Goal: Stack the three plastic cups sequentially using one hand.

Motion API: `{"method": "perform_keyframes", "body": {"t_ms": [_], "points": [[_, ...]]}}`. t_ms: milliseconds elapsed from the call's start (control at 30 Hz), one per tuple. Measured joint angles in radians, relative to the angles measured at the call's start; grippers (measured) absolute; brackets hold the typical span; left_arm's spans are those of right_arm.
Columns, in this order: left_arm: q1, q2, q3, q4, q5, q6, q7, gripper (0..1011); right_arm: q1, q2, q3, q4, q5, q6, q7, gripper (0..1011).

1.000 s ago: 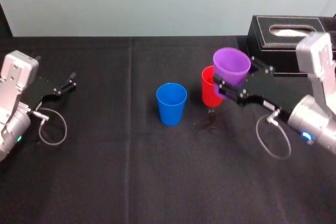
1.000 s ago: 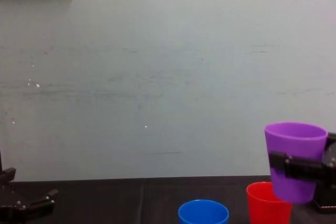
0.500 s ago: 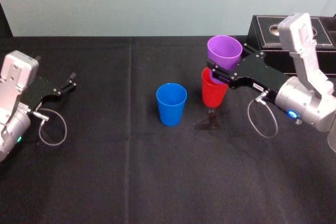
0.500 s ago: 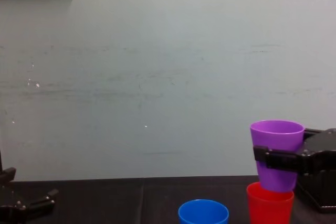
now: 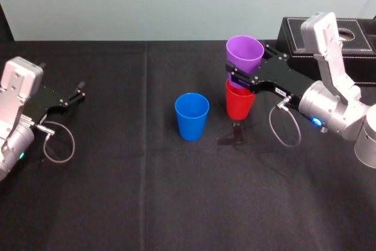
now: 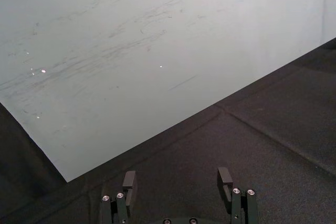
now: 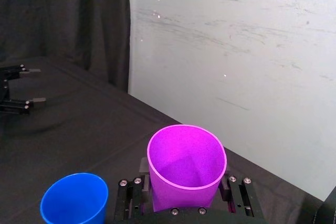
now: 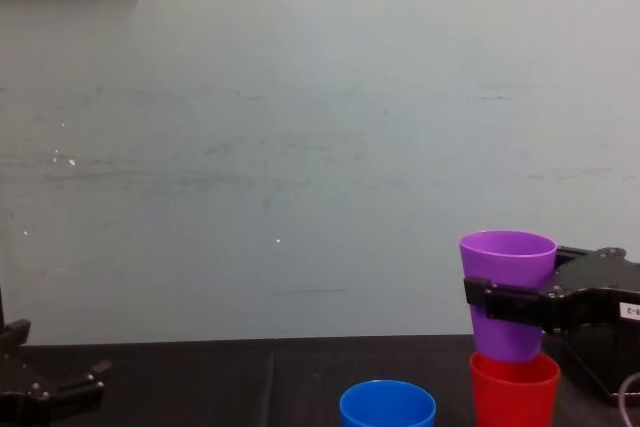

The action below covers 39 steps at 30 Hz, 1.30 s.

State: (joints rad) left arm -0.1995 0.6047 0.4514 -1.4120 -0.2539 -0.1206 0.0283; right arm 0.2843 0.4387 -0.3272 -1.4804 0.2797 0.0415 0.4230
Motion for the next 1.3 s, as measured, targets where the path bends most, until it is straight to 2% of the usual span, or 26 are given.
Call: {"method": "perform_keyframes", "body": {"t_ms": [367,1300], "points": [[0.0,0.0,0.0,0.0,0.0,0.0,0.0,1005,0.019,-0.016,0.001,0.044,-0.004,-0.015,-0.001,733],[0.0,0.0,0.0,0.0,0.0,0.0,0.0,1005,0.022,-0.048,-0.002,0.138,-0.012,-0.071,0.009,733]]}}
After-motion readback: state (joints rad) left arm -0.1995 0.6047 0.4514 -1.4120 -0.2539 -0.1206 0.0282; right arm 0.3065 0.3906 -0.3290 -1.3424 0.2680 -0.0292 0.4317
